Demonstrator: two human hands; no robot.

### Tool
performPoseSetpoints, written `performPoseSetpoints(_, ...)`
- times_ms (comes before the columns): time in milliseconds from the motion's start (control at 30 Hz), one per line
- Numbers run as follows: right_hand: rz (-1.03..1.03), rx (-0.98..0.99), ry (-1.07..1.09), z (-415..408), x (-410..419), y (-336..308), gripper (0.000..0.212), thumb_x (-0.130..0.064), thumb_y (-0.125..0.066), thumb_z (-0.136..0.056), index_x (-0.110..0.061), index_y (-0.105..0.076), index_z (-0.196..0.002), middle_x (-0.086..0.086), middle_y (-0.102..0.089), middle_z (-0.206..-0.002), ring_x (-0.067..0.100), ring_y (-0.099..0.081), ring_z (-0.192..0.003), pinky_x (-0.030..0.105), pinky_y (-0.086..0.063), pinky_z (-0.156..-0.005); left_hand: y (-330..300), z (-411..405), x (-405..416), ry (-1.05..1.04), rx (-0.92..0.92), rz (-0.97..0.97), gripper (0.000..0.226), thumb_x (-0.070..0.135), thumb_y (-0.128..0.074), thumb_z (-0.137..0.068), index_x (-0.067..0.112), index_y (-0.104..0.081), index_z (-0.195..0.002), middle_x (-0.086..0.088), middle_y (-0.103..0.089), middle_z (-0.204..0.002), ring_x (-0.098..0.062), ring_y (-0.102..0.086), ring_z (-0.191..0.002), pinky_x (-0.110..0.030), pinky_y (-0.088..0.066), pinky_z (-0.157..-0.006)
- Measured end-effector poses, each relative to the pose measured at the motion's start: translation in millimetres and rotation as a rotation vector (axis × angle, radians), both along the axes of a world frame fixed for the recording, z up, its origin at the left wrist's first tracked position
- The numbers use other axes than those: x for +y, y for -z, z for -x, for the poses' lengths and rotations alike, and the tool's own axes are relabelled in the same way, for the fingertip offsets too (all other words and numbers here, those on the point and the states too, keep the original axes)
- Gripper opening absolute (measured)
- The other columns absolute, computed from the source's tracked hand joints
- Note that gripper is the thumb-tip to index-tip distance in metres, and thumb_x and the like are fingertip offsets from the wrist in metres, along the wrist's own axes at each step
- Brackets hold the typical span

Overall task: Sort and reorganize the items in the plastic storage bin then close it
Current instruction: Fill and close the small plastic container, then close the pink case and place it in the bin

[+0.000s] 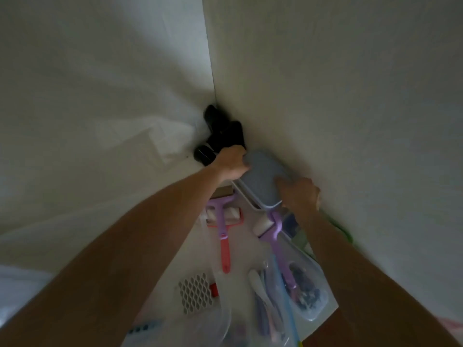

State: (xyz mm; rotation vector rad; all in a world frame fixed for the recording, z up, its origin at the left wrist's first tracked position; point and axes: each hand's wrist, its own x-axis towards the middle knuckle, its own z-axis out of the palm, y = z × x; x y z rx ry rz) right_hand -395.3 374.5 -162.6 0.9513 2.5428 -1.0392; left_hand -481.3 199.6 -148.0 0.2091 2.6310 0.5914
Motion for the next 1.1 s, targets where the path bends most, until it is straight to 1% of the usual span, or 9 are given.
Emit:
performPoseSetpoints(67,-0.074,-0.014,-0.021,-1.2,0.1,6.9,0.072,-0.059,-0.059,-0.084,0.003,-0.062,-0.121,0.025,-0.065,-0.119,0.04,-0.061,-0.111,0.041,-0.049,-0.091,17.4,-5.3,4.8,0.03,0.03,0.036,0.046,0.031,-0.062,-0.095,0.006,-0.054,-0.132,-0.016,-0.058,-0.133,-0.035,-0.056,-0.122,-0.036,-0.045,-0.098)
performPoseSetpoints(167,-0.083,0.001,-0.008,-6.9,-0.2,9.7,0.07,-0.056,-0.061,-0.085,0.004,-0.059,-0.123,0.027,-0.063,-0.122,0.042,-0.06,-0.112,0.043,-0.049,-0.091,26.7,-15.2,9.6,0.061,0.105,0.06,0.049,0.032,-0.062,-0.096,0.008,-0.048,-0.137,-0.019,-0.059,-0.131,-0.038,-0.056,-0.12,-0.038,-0.044,-0.096)
performPoseSetpoints(367,-0.113,-0.023,-0.075,-25.3,-3.4,-18.5,0.072,-0.055,-0.069,-0.078,0.002,-0.061,-0.122,0.024,-0.066,-0.118,0.038,-0.063,-0.107,0.038,-0.05,-0.085,-9.2,-30.2,-5.0,0.105,0.175,0.123,0.057,0.042,-0.062,-0.094,0.009,-0.047,-0.137,-0.018,-0.054,-0.131,-0.039,-0.055,-0.12,-0.044,-0.047,-0.096)
performPoseSetpoints(500,-0.177,0.269,-0.221,-56.2,-20.5,-76.2,0.047,-0.046,-0.07,-0.079,-0.019,-0.062,-0.118,0.009,-0.072,-0.109,0.03,-0.067,-0.101,0.039,-0.053,-0.09,-64.7,-73.9,-56.4,0.092,0.371,0.041,0.054,0.045,-0.06,-0.092,0.017,-0.051,-0.138,-0.011,-0.056,-0.133,-0.033,-0.055,-0.121,-0.043,-0.047,-0.099)
performPoseSetpoints(633,-0.009,0.56,-0.436,-119.2,-79.7,-134.6,0.04,-0.046,-0.071,-0.08,-0.024,-0.065,-0.112,-0.001,-0.07,-0.103,0.021,-0.069,-0.091,0.04,-0.056,-0.084,-95.4,-159.7,-148.0,0.052,0.535,0.065,0.055,0.051,-0.05,-0.092,0.019,-0.054,-0.137,-0.008,-0.057,-0.133,-0.032,-0.057,-0.114,-0.042,-0.048,-0.097)
performPoseSetpoints(733,0.188,0.406,-0.693,-170.5,-132.4,-141.5,0.036,-0.041,-0.072,-0.083,-0.032,-0.063,-0.116,-0.014,-0.066,-0.108,0.006,-0.065,-0.091,0.03,-0.054,-0.081,-92.0,-233.8,-216.5,-0.046,0.493,0.152,0.06,0.061,-0.042,-0.091,0.024,-0.056,-0.137,-0.006,-0.056,-0.137,-0.03,-0.057,-0.119,-0.044,-0.049,-0.099)
performPoseSetpoints(800,0.182,0.277,-0.849,-194.2,-157.2,-122.2,0.039,-0.041,-0.07,-0.085,-0.035,-0.059,-0.121,-0.015,-0.062,-0.118,0.007,-0.062,-0.099,0.034,-0.054,-0.088,-79.7,-280.2,-253.1,-0.102,0.393,0.208,0.064,0.066,-0.042,-0.089,0.027,-0.054,-0.138,-0.006,-0.053,-0.142,-0.031,-0.055,-0.124,-0.045,-0.049,-0.101)
performPoseSetpoints(967,0.055,-0.017,-1.041,-208.3,-184.8,-76.1,0.043,-0.043,-0.065,-0.089,-0.033,-0.054,-0.128,-0.008,-0.06,-0.128,0.015,-0.059,-0.113,0.031,-0.047,-0.098,-49.0,-345.1,-305.5,-0.222,-0.002,0.243,0.076,0.052,-0.071,-0.084,0.034,-0.036,-0.149,0.001,-0.042,-0.151,-0.024,-0.048,-0.132,-0.044,-0.044,-0.107)
performPoseSetpoints(1100,-0.064,-0.192,-1.208,-182.9,-209.8,-49.5,0.047,-0.031,-0.065,-0.089,-0.031,-0.049,-0.134,-0.004,-0.059,-0.131,0.018,-0.058,-0.115,0.029,-0.047,-0.095,-12.5,-339.0,-322.5,0.057,-0.083,0.333,0.105,0.042,-0.088,-0.067,0.034,-0.029,-0.154,-0.005,-0.038,-0.155,-0.028,-0.04,-0.139,-0.047,-0.036,-0.115)
